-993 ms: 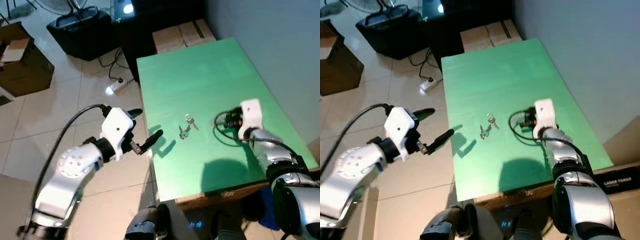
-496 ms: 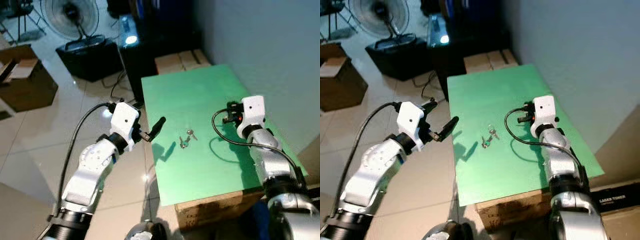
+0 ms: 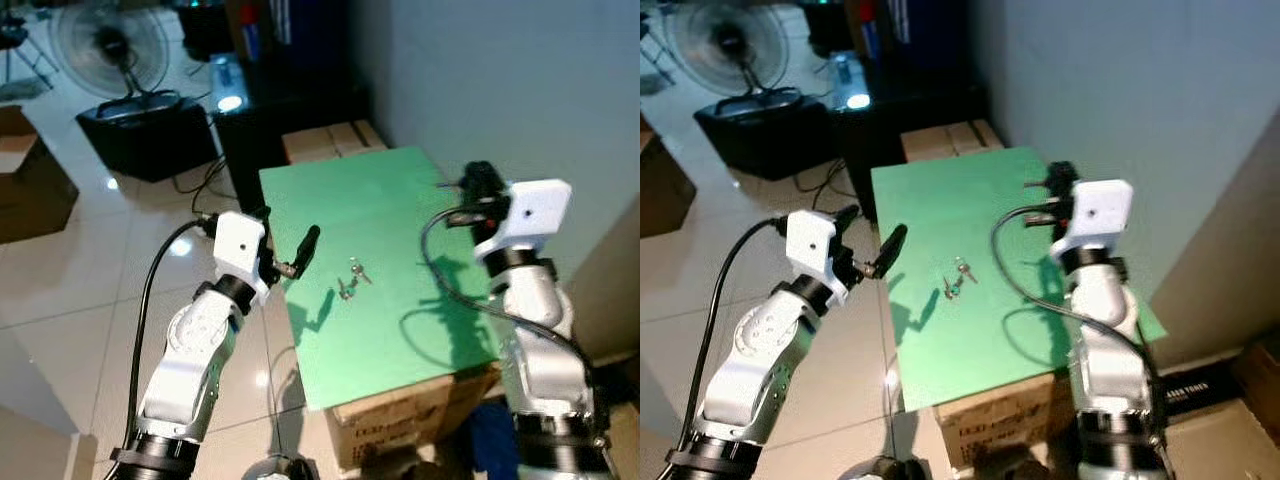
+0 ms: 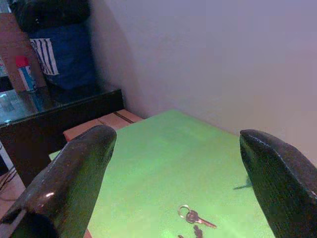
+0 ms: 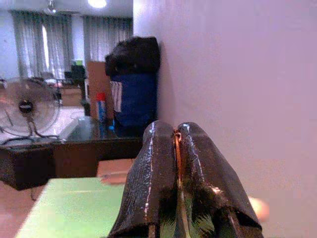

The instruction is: Hang keys on a hook

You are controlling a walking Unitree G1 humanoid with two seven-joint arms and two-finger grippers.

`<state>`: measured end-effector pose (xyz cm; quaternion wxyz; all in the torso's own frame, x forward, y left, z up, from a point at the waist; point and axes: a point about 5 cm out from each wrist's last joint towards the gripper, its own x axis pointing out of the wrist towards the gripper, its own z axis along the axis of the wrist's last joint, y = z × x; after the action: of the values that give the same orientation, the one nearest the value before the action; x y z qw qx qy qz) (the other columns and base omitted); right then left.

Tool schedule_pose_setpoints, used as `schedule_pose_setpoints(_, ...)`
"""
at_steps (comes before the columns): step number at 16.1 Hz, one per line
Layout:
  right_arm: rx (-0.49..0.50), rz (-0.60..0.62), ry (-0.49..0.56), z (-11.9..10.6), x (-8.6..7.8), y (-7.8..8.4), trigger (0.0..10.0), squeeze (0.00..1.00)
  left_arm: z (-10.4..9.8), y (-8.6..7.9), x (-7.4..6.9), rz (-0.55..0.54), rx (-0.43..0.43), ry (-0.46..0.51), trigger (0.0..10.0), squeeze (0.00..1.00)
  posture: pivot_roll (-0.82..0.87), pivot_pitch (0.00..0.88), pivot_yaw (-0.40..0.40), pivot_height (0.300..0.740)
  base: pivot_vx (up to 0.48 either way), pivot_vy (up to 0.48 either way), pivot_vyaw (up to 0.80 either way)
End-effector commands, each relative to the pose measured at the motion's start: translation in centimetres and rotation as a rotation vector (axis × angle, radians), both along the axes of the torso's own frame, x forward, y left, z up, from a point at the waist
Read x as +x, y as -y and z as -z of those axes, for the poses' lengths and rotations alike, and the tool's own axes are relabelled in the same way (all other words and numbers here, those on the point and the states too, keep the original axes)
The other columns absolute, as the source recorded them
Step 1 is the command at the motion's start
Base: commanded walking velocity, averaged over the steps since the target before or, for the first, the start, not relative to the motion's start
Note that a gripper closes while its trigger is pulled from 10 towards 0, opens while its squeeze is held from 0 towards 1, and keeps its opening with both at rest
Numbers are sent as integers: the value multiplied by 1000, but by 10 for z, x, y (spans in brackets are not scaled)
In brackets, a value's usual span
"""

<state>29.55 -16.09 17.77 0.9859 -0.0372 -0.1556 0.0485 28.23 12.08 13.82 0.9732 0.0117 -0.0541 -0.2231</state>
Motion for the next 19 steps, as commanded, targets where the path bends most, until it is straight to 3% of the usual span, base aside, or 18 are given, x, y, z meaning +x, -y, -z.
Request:
schedule_pose_setpoints(1,-10,-32,24,-7,-4,-8,10000,0,-6,-3,0,-23,5,34,10000,0,-101,0,103,740,0,0,0)
schedule_pose_setpoints(4,34,-135,26,-13,-15,-24,10000,0,-10,-4,4,-45,19,67,10000,0,-109,0,111,740,0,0,715)
schedule_pose_setpoints(8,26,-188,22,-16,-23,-30,10000,0,-8,-3,4,-54,20,72,10000,0,-114,0,109,740,0,0,800)
schedule_pose_setpoints(19,33,-231,-32,-16,-15,-36,10000,0,-5,-11,4,-179,82,45,10000,0,-76,0,69,740,0,0,800)
